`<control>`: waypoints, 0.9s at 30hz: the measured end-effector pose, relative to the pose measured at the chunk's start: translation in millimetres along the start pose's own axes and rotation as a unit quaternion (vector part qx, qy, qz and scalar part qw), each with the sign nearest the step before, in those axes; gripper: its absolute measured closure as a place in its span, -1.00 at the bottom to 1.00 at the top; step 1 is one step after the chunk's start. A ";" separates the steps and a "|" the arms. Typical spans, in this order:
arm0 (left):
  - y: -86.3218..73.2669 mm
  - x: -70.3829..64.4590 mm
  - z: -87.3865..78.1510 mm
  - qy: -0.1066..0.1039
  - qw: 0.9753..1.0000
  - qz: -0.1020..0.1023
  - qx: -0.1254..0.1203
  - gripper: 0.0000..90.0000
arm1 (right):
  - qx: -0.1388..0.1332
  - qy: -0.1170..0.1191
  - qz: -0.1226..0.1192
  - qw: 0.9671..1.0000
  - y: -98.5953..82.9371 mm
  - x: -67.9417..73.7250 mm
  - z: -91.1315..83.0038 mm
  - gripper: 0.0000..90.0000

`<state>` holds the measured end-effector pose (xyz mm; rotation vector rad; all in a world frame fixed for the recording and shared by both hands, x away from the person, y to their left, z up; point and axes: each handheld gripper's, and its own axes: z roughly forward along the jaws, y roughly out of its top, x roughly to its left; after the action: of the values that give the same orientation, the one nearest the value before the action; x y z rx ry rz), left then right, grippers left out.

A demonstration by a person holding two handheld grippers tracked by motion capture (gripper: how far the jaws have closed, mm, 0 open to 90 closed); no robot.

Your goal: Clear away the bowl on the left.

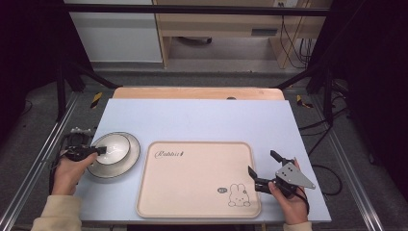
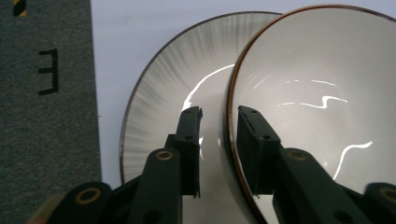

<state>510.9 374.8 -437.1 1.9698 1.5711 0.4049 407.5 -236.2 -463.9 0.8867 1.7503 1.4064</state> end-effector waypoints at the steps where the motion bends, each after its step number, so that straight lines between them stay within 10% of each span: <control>1: 0.6 -0.4 0.6 -0.001 1.000 0.002 0.001 0.71 | 0.001 0.000 0.001 1.000 0.2 0.3 -0.2 -0.87; 14: -2.0 8.5 -6.1 -0.034 0.998 -0.040 -0.035 0.84 | -0.001 0.001 0.000 1.000 0.4 -0.9 -0.2 -0.86; 27: -0.8 5.8 -9.9 -0.030 0.998 -0.034 -0.046 0.84 | -0.004 -0.004 0.000 1.000 1.2 -1.8 -1.3 -0.86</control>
<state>506.2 383.0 -430.5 1.8374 1.5498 0.3799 407.4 -238.1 -462.3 0.8870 1.7368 1.4081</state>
